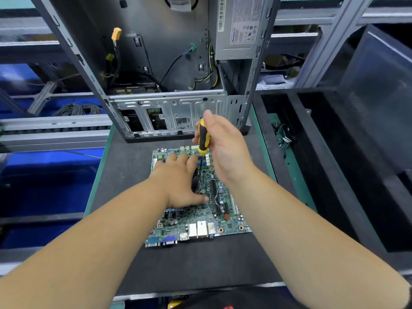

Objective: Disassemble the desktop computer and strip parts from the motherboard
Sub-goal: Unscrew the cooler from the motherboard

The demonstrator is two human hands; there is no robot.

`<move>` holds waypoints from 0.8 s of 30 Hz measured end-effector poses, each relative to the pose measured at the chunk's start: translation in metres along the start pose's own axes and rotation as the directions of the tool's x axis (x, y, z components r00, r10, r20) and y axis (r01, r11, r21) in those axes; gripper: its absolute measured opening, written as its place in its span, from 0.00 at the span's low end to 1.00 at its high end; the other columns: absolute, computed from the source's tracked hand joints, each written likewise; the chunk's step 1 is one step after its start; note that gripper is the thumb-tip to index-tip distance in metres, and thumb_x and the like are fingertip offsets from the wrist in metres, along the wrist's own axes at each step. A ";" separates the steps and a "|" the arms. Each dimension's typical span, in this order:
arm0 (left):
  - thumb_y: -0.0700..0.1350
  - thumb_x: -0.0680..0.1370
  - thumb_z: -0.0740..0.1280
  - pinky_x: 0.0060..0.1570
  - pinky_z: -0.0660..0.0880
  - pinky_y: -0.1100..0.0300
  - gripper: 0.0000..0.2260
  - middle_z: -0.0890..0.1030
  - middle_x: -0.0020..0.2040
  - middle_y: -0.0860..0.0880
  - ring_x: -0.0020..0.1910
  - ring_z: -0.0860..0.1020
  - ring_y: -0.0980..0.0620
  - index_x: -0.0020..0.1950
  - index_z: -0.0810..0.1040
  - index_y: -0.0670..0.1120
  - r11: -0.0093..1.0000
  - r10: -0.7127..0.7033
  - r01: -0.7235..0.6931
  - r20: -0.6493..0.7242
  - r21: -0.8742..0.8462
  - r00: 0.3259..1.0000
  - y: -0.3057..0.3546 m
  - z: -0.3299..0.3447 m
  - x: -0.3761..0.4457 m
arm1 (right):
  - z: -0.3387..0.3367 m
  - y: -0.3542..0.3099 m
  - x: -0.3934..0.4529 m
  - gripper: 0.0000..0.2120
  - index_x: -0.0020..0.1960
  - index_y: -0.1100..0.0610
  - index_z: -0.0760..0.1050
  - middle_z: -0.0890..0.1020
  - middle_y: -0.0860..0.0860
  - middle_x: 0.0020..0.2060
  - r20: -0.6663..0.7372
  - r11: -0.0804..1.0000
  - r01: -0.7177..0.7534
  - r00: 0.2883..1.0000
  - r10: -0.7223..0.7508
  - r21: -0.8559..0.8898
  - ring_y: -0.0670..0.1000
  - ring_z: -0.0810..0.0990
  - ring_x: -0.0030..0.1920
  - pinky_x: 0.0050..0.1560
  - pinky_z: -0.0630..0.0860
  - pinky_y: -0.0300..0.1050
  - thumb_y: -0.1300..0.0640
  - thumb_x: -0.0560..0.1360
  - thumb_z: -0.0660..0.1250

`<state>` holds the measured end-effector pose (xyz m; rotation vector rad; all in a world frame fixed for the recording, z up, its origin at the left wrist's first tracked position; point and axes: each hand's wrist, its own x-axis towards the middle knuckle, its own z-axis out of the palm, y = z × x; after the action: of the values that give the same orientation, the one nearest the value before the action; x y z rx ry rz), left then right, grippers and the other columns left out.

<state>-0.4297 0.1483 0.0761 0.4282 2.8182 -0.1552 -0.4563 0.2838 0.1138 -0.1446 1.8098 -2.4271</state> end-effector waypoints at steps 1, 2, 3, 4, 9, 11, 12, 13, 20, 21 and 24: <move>0.77 0.64 0.59 0.61 0.67 0.44 0.49 0.64 0.69 0.47 0.66 0.63 0.42 0.76 0.51 0.48 1.000 0.000 0.000 0.000 -0.007 1.000 0.000 -0.001 0.000 | 0.005 0.001 -0.002 0.20 0.39 0.54 0.77 0.76 0.49 0.31 0.024 1.000 0.003 1.000 -0.002 -0.031 0.50 0.75 0.35 0.39 0.70 0.41 0.41 0.78 0.59; 0.76 0.64 0.59 0.61 0.67 0.44 0.49 0.63 0.69 0.47 0.66 0.63 0.42 0.75 0.52 0.49 1.000 0.003 -0.003 0.000 -0.016 1.000 0.000 -0.002 -0.001 | 0.009 0.004 -0.004 0.24 0.36 0.54 0.76 0.74 0.49 0.29 0.049 0.998 0.007 0.999 -0.004 -0.061 0.50 0.72 0.34 0.38 0.68 0.41 0.41 0.81 0.54; 0.76 0.65 0.60 0.60 0.66 0.44 0.48 0.63 0.70 0.47 0.66 0.63 0.42 0.75 0.53 0.49 1.000 0.008 -0.008 0.000 -0.026 1.000 0.000 -0.002 -0.002 | 0.013 0.005 -0.006 0.27 0.33 0.55 0.74 0.72 0.48 0.28 0.073 0.997 0.017 0.997 -0.011 -0.074 0.49 0.69 0.31 0.37 0.67 0.40 0.42 0.82 0.50; 0.75 0.65 0.60 0.60 0.66 0.44 0.46 0.63 0.69 0.47 0.65 0.63 0.43 0.74 0.54 0.49 0.999 0.012 -0.012 0.000 -0.032 1.000 0.001 -0.003 -0.002 | 0.016 0.005 -0.006 0.29 0.32 0.56 0.72 0.71 0.48 0.26 0.096 0.998 0.025 0.995 -0.019 -0.060 0.47 0.67 0.29 0.34 0.66 0.38 0.43 0.84 0.47; 0.75 0.64 0.61 0.58 0.68 0.45 0.45 0.66 0.65 0.48 0.64 0.64 0.43 0.71 0.57 0.49 1.000 0.004 -0.004 -0.017 -0.026 1.000 0.002 -0.004 -0.003 | 0.009 -0.008 0.012 0.27 0.35 0.60 0.67 0.63 0.47 0.22 0.144 0.991 -0.073 0.988 0.057 0.108 0.49 0.58 0.26 0.31 0.55 0.44 0.46 0.85 0.46; 0.76 0.63 0.60 0.58 0.68 0.45 0.45 0.65 0.66 0.48 0.64 0.64 0.43 0.70 0.57 0.48 1.000 0.001 -0.001 -0.016 -0.013 1.000 0.002 -0.003 -0.002 | 0.002 -0.011 0.014 0.20 0.40 0.59 0.67 0.65 0.49 0.24 0.130 0.987 -0.093 0.989 0.076 0.130 0.49 0.60 0.27 0.33 0.58 0.45 0.50 0.85 0.49; 0.76 0.63 0.59 0.58 0.68 0.45 0.45 0.65 0.66 0.48 0.65 0.64 0.43 0.70 0.57 0.48 1.000 0.001 -0.001 -0.016 -0.011 1.000 0.001 -0.002 -0.001 | -0.001 -0.011 0.013 0.17 0.42 0.58 0.67 0.67 0.50 0.26 0.117 0.989 -0.090 0.990 0.076 0.120 0.50 0.62 0.28 0.35 0.62 0.45 0.51 0.85 0.51; 0.76 0.63 0.59 0.58 0.68 0.45 0.45 0.65 0.66 0.48 0.64 0.64 0.43 0.70 0.56 0.49 1.000 0.003 -0.003 -0.020 -0.010 1.000 0.000 -0.001 -0.001 | -0.004 -0.010 0.012 0.15 0.43 0.58 0.67 0.70 0.51 0.28 0.100 0.992 -0.079 0.993 0.070 0.096 0.50 0.66 0.29 0.39 0.67 0.47 0.51 0.84 0.53; 0.77 0.63 0.59 0.60 0.67 0.43 0.48 0.64 0.68 0.47 0.66 0.63 0.42 0.73 0.53 0.48 1.000 0.002 -0.003 -0.022 -0.015 1.000 0.000 0.002 0.001 | -0.003 -0.010 0.007 0.15 0.43 0.57 0.74 0.77 0.49 0.34 0.055 1.000 -0.014 0.998 0.015 -0.010 0.50 0.76 0.37 0.46 0.73 0.48 0.48 0.82 0.60; 0.77 0.63 0.59 0.61 0.67 0.43 0.49 0.64 0.68 0.47 0.67 0.63 0.42 0.74 0.52 0.48 1.000 0.001 -0.001 -0.017 -0.016 1.000 0.000 0.001 0.000 | 0.002 -0.008 0.007 0.16 0.42 0.58 0.74 0.76 0.49 0.33 0.054 1.000 -0.003 0.999 0.003 0.002 0.50 0.74 0.35 0.45 0.73 0.48 0.49 0.83 0.58; 0.77 0.63 0.59 0.61 0.67 0.43 0.49 0.64 0.68 0.47 0.66 0.63 0.42 0.74 0.53 0.48 1.000 -0.003 0.003 -0.012 -0.022 1.000 0.000 0.000 -0.001 | 0.012 -0.005 0.011 0.24 0.37 0.60 0.70 0.67 0.50 0.26 0.102 0.999 0.004 0.995 -0.009 0.052 0.48 0.64 0.27 0.32 0.65 0.42 0.50 0.86 0.49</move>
<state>-0.4289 0.1484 0.0764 0.4217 2.8301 -0.1226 -0.4654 0.2718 0.1219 -0.2654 1.7053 -2.4203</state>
